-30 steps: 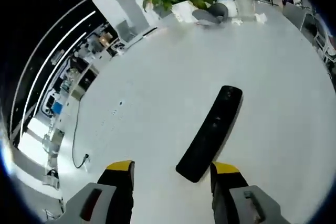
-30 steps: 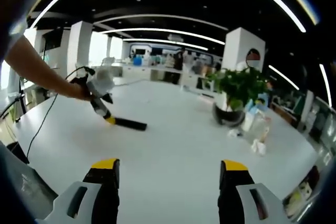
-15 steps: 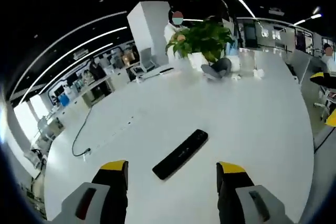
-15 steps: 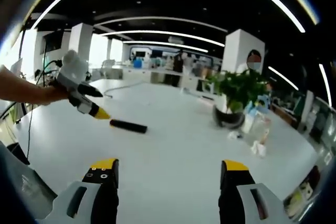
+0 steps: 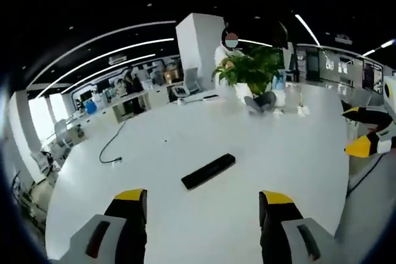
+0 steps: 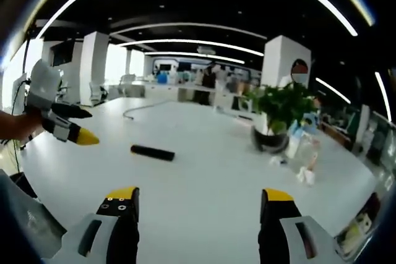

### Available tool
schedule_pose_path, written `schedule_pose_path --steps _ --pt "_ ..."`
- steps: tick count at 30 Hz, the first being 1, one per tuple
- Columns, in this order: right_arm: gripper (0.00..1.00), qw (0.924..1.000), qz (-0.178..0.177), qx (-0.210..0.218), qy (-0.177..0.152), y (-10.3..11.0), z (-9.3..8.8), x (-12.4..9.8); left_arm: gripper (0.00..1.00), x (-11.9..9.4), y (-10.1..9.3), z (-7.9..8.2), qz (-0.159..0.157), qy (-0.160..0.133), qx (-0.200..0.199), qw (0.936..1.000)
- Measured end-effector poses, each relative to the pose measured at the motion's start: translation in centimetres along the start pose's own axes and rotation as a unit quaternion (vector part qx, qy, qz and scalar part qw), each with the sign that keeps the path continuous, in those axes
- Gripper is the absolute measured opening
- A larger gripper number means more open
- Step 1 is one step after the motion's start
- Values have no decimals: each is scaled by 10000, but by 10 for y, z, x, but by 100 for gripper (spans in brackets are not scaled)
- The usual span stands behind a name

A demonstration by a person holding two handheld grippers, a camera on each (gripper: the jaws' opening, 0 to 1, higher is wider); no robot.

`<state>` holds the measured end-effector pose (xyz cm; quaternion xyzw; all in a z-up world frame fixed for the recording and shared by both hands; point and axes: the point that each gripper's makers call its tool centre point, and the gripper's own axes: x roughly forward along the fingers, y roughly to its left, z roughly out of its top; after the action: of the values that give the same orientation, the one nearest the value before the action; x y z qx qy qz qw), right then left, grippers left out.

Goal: Press the specified remote control buttons in sequence, fully releasing each button before pressing the next.

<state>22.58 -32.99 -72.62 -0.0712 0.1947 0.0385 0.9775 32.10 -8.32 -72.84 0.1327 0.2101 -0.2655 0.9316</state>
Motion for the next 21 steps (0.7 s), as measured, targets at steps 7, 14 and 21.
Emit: schedule_pose_path --steps 7,14,21 --pt "79 10000 8 17 -34 0 1 1 78 -30 0 -25 327 71 -64 9994" --pt "80 9999 -13 140 -28 -5 3 1 79 -54 -5 -50 501 134 -492 9974" --pt "80 10000 -16 6 -16 -5 4 1 77 -69 -8 -65 677 102 -535 9962"
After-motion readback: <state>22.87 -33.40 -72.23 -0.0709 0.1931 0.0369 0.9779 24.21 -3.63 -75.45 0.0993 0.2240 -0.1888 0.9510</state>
